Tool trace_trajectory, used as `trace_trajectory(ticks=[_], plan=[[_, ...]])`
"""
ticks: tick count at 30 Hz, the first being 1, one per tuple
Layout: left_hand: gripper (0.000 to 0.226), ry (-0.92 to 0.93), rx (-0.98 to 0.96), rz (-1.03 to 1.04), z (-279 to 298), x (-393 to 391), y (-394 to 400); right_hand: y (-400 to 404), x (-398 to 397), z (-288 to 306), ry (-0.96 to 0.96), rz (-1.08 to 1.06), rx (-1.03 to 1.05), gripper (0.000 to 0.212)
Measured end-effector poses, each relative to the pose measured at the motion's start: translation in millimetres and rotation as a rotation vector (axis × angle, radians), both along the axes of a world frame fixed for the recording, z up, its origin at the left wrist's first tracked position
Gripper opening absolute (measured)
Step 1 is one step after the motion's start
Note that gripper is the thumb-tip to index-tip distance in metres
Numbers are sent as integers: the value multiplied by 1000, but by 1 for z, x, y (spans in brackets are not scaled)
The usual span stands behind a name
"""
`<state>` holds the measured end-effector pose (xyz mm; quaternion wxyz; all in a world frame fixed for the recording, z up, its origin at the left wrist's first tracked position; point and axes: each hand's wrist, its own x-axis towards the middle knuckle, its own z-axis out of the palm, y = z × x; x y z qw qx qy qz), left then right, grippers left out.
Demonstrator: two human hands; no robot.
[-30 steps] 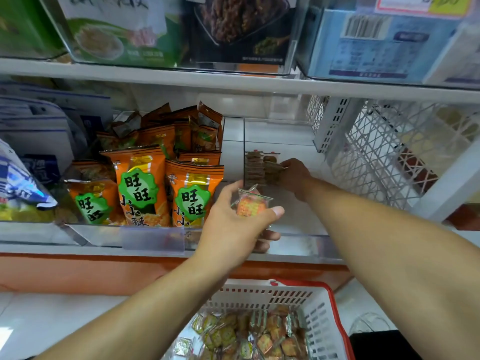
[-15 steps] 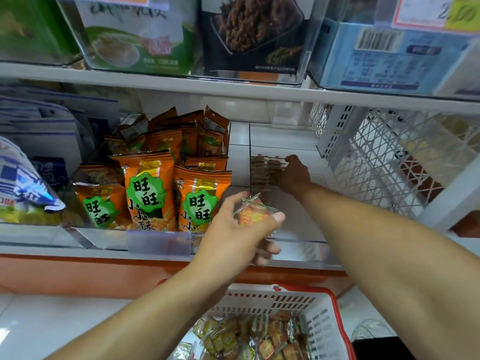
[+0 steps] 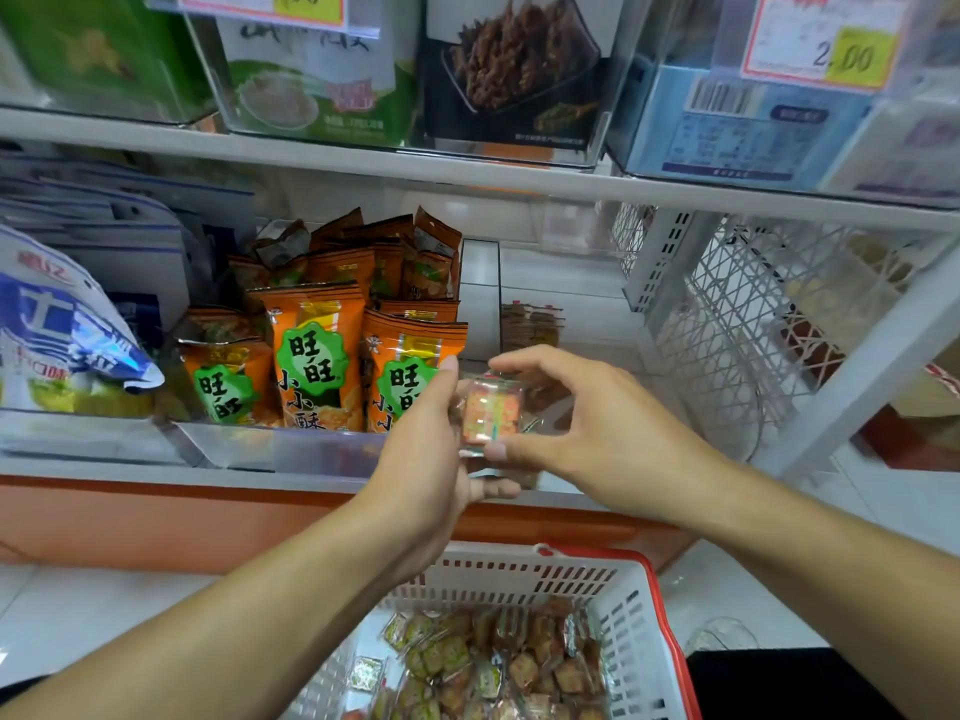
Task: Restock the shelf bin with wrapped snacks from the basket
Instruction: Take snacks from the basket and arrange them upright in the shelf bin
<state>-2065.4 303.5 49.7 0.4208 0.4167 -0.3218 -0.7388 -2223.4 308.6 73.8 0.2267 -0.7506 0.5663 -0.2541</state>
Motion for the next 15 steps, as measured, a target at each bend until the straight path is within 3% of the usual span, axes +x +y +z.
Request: trace_trajectory(ticks=[3,8,12,15], plan=[[58,0,37,-8,0,-1,1,0,-7,-8,-291,-60,92,48],[42,-47,57,-28,-7,-4,2,5,-24,-20,-587,-21,252,54],[32,40,60,-17,-9,-2,-1,5,-31,-19,-627,-32,226,54],[35,12,52,-4,-11,-1,-3,3,-35,-17,-631,-30,189,40]])
